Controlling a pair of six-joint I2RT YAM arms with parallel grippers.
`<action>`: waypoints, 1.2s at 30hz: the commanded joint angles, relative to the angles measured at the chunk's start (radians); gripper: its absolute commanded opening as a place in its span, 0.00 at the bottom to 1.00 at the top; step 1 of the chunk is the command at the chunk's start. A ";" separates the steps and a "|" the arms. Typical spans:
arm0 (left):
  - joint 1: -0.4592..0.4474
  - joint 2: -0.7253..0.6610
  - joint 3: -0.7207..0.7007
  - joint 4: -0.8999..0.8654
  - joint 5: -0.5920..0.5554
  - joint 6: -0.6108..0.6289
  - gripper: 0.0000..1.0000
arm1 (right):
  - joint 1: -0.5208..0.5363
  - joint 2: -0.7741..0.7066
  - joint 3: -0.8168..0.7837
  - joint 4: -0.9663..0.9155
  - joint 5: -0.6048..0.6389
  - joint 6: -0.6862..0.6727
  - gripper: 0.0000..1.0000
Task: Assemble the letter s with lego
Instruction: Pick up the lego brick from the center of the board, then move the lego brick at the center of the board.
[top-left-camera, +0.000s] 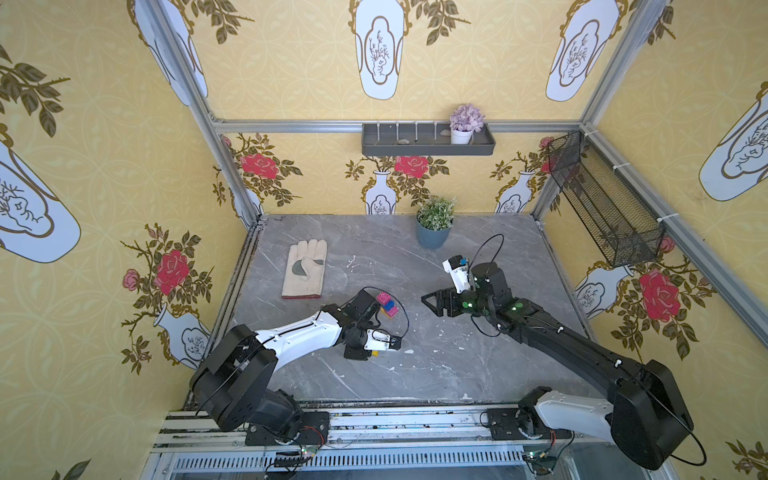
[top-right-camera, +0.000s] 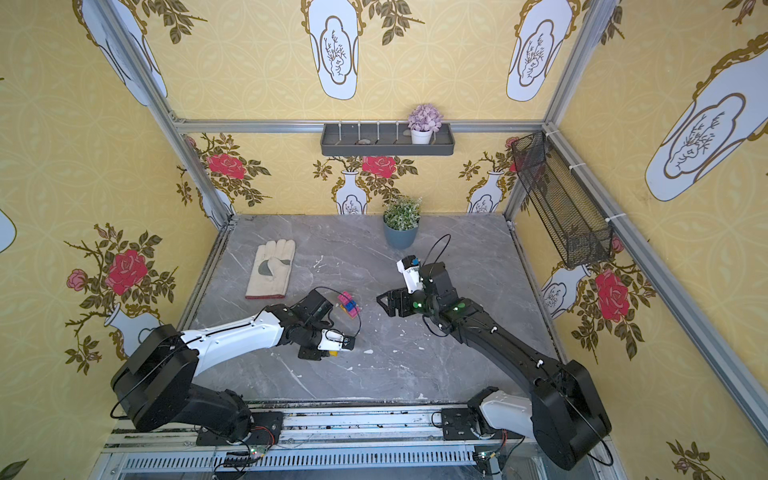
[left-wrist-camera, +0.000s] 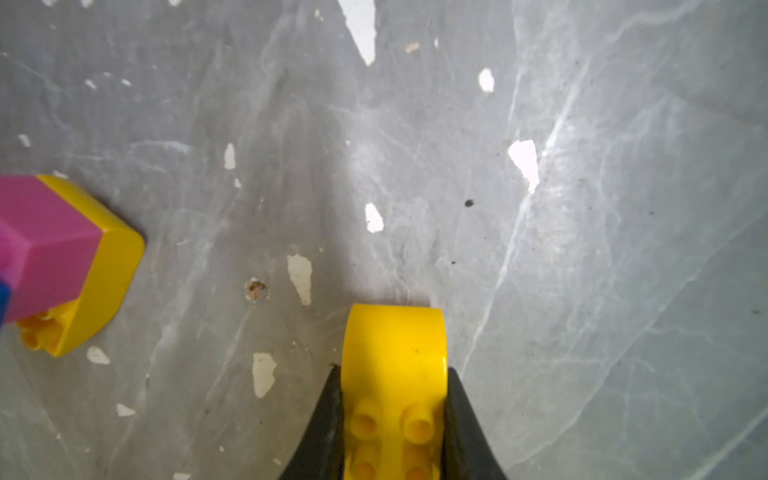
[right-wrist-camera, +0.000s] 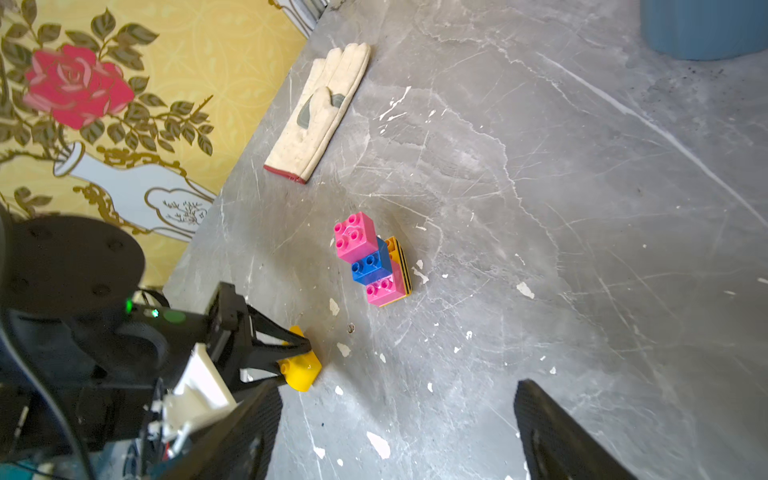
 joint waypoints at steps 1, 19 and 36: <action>0.028 -0.050 0.014 -0.004 0.042 -0.085 0.00 | 0.003 0.053 0.006 0.073 -0.031 -0.114 0.89; 0.201 -0.429 0.104 0.040 0.106 -0.511 0.00 | 0.230 0.621 0.171 0.377 0.209 -0.242 0.86; 0.198 -0.524 0.051 -0.012 0.057 -0.501 0.00 | 0.328 0.722 0.174 0.432 0.316 -0.293 0.53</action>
